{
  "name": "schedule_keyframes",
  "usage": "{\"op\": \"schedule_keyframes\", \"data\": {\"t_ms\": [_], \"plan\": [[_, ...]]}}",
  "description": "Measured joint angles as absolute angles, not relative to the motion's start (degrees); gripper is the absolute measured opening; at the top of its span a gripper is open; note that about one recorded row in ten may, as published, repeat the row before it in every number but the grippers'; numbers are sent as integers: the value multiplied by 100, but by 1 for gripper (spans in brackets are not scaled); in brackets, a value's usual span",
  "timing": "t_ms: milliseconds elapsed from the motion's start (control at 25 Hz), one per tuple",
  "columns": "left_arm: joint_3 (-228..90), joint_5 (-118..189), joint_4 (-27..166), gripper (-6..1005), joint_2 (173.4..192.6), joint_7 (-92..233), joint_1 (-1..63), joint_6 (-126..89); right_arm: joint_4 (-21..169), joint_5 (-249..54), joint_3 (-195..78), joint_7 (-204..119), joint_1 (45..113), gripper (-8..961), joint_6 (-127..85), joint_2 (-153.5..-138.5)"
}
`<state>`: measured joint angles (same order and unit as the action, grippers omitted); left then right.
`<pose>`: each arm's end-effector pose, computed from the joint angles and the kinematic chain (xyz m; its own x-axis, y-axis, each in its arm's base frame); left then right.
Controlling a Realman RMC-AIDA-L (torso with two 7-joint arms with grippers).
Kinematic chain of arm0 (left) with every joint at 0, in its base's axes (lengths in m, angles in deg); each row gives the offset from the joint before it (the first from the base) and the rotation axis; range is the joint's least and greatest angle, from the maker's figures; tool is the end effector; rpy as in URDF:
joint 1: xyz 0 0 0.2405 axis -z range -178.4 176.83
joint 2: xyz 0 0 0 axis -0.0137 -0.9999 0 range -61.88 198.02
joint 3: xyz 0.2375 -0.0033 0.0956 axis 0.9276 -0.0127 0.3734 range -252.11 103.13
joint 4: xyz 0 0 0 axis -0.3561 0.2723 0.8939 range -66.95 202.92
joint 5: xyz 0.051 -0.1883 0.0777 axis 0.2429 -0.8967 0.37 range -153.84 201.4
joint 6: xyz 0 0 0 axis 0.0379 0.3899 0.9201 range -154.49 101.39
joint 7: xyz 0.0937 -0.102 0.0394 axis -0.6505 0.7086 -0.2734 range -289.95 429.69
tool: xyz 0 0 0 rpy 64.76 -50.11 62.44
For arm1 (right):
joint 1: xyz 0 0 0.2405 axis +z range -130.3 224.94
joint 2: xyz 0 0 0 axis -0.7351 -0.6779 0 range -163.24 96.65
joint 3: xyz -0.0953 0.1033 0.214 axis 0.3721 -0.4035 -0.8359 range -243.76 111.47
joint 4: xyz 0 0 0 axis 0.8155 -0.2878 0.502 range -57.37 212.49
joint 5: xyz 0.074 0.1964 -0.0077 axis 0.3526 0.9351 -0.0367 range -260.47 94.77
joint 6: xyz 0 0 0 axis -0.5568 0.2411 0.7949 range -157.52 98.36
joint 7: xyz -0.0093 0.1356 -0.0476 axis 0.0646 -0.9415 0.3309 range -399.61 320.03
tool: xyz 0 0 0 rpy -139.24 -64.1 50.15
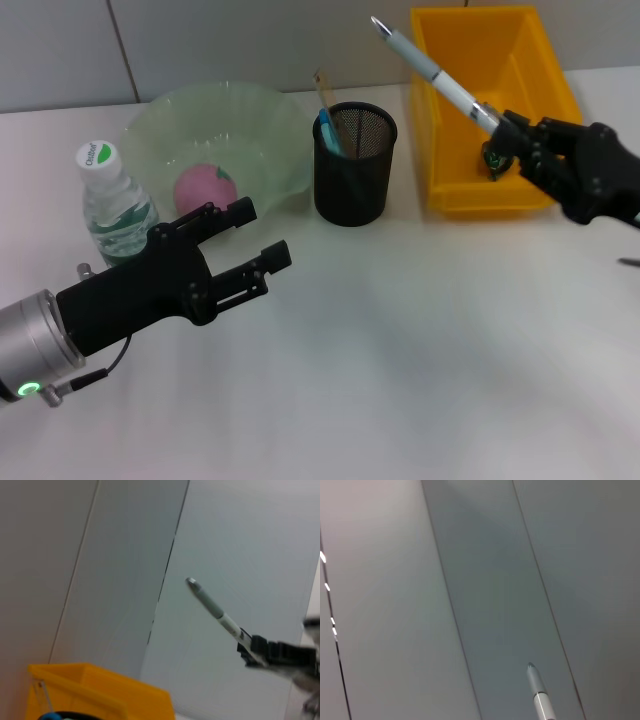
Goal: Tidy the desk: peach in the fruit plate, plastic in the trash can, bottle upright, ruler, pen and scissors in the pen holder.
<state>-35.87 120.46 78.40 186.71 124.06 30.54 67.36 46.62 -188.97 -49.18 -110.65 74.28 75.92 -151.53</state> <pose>-0.2473 0.2954 -0.0426 0.5796 0.2023 0.7894 0.4341 -0.8965 -0.0889 0.2729 0.2999 0.0526 0.5157 -0.1373 -0.8457 -0.5124 -0.8406 -0.1759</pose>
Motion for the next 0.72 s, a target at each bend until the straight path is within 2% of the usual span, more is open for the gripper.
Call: {"op": "schedule_keyframes", "data": {"t_ms": [80, 200, 360, 400, 440, 720], "plan": [[-3536, 12047, 7885, 751, 18671, 12295, 3053, 6658, 4349, -18961, -4846, -11441, 7437, 131, 7548, -15114], [-3288, 12053, 8065, 750, 18672, 12150, 3059, 6419, 3532, -19171, -4479, -12765, 7491, 131, 7311, -14922], [-3128, 12055, 8133, 750, 18666, 12185, 3082, 6249, 2837, -19518, -4132, -14583, 7717, 131, 7088, -14506], [-3087, 12055, 8135, 750, 18665, 12209, 3098, 6213, 2657, -19660, -4083, -15163, 7880, 131, 7117, -14312], [-3087, 12055, 8135, 750, 18665, 12209, 3098, 6213, 2657, -19660, -4083, -15163, 7880, 131, 7117, -14312], [-3081, 12013, 8140, 750, 18673, 12228, 3127, 6203, 2289, -20661, -3279, -16781, 8871, 131, 7583, -13604]]}}
